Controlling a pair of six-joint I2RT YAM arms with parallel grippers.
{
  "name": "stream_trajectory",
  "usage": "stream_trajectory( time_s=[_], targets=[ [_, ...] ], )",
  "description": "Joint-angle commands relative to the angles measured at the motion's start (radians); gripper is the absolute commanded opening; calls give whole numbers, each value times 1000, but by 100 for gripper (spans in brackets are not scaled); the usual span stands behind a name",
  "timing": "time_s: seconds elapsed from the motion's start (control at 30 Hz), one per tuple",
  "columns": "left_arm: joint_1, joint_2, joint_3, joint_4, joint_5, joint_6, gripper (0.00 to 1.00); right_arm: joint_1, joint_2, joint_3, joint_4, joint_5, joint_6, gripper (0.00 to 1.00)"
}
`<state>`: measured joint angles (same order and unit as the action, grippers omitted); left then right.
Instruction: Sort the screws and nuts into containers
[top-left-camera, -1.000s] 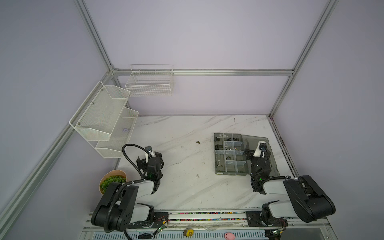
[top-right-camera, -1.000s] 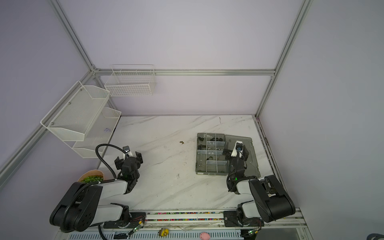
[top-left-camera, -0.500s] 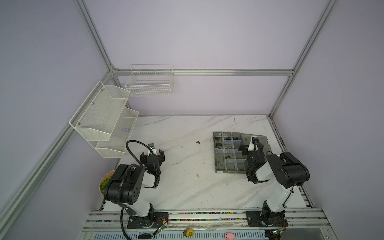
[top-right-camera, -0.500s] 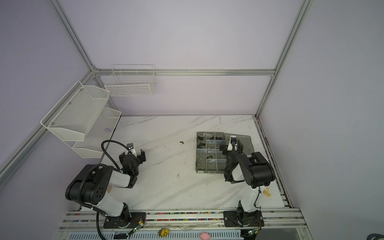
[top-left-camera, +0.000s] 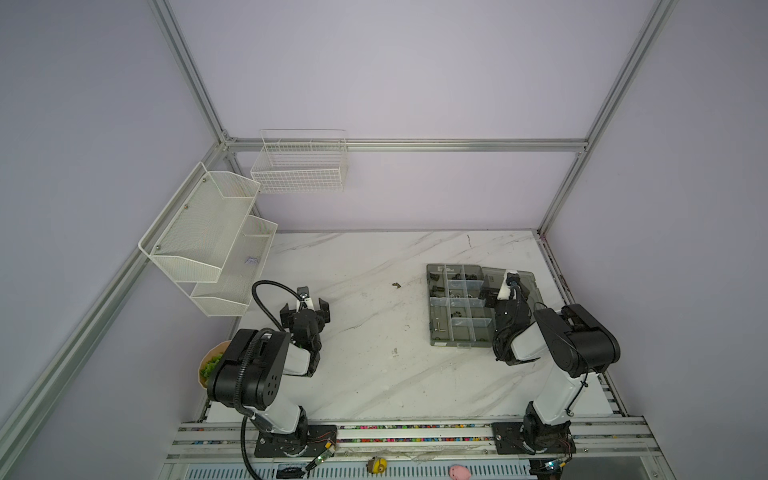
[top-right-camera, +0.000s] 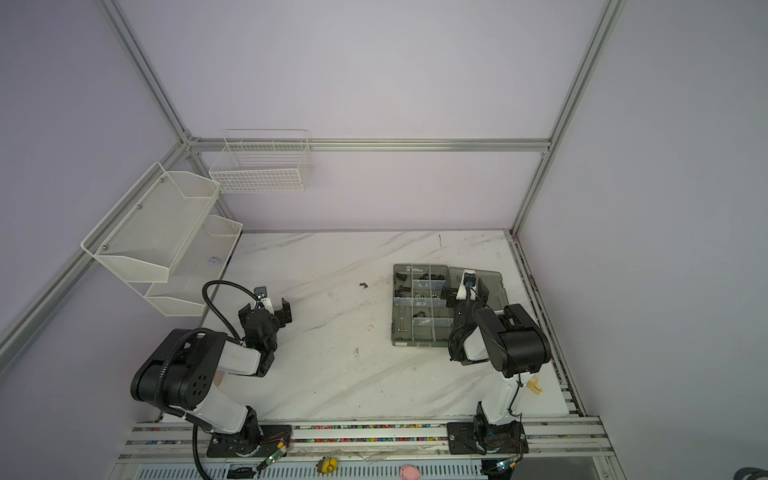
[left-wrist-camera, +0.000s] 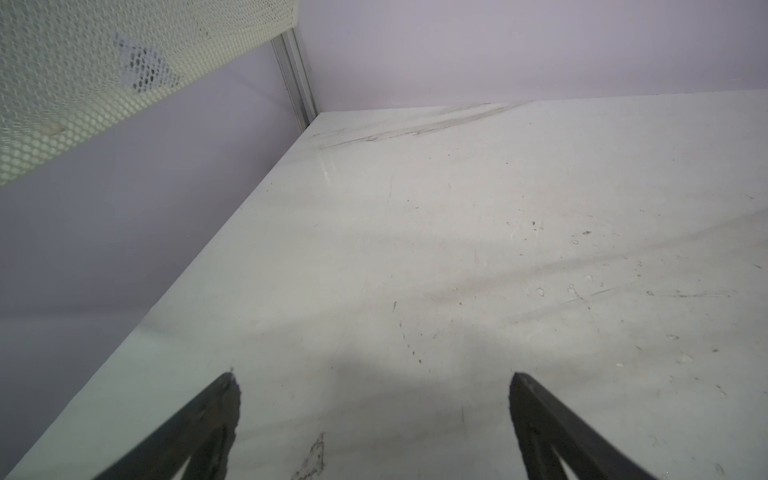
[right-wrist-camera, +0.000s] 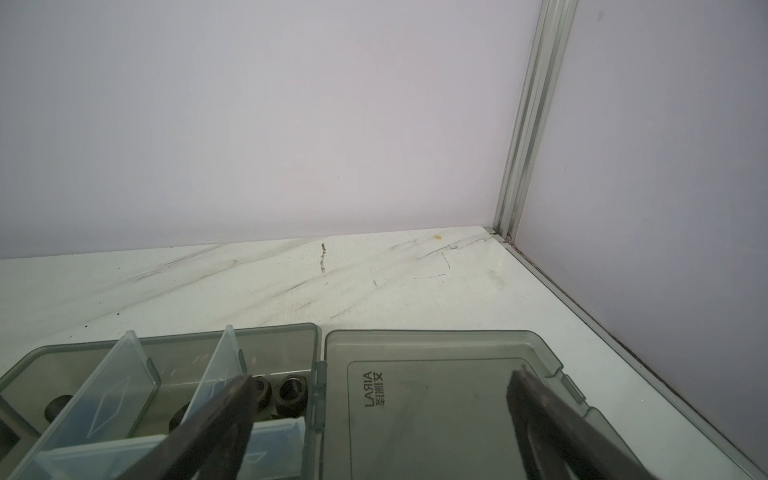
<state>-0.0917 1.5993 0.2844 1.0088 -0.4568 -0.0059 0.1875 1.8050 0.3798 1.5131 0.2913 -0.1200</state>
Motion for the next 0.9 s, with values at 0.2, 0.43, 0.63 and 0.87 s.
stream_trajectory(
  time_s=[0.2,0.43,0.63,0.87],
  targets=[
    [6,-3,57,61,0,11,100,-5,-4,7,25,2,-2,97],
    [6,-2,57,60,1,11,100,-5,-4,7,22,0,-1,97],
    [7,-3,57,61,1,11,100,-4,-4,7,22,-1,-2,97],
    [6,-4,60,53,2,9,100,-36,-18,26,-37,-73,12,97]
  ],
)
